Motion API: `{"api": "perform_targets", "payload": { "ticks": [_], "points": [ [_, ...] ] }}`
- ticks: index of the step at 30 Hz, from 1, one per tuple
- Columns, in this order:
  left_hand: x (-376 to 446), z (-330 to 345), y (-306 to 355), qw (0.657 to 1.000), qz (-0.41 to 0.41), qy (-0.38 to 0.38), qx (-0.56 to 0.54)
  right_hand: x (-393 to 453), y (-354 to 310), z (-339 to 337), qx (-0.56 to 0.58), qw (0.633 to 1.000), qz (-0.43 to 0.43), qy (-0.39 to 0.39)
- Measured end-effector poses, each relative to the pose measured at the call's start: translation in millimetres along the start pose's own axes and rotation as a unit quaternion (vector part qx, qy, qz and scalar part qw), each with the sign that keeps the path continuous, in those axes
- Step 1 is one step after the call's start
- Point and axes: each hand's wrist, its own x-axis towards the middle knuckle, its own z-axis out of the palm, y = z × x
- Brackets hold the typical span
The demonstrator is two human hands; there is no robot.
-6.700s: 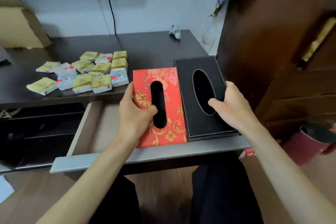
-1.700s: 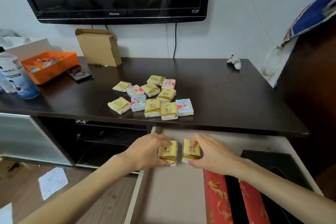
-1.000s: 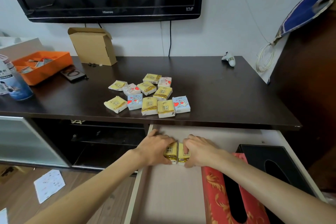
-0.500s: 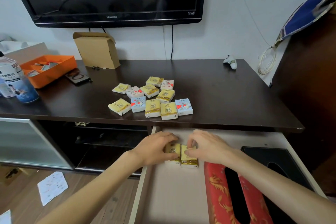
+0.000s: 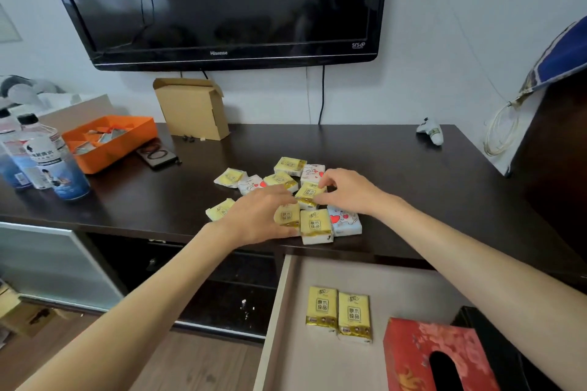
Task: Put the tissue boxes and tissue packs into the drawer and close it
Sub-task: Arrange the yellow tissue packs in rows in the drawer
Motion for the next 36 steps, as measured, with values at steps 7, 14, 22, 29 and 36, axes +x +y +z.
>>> {"api": "perform_targets", "payload": {
  "ticks": [7,14,22,29,36],
  "points": [
    [16.7,10.4,-25.6,0.996,-0.032,-0.064,0.051,39.4,6.6,18.3,-0.081,0.996,-0.007,-0.022],
    [21.1,18.1,-35.7,0.998,-0.034,-0.057,0.016,47.1,10.5,19.6,-0.071,0.997,-0.016,-0.012],
    [14.6,15.7,-28.0,0.998,-0.048,-0.030,-0.001,51.7,15.8,21.8,-0.049,0.998,-0.036,-0.018],
    [-5.4,8.2,-20.9,0.997,-0.069,0.016,-0.005,47.5,24.6,13.4,-0.050,0.998,-0.046,0.006],
    [-28.7,-8.5,3.3,0.996,-0.047,0.070,-0.028,-5.3,19.3,-17.9,0.094,0.989,-0.043,0.102]
  ]
}}
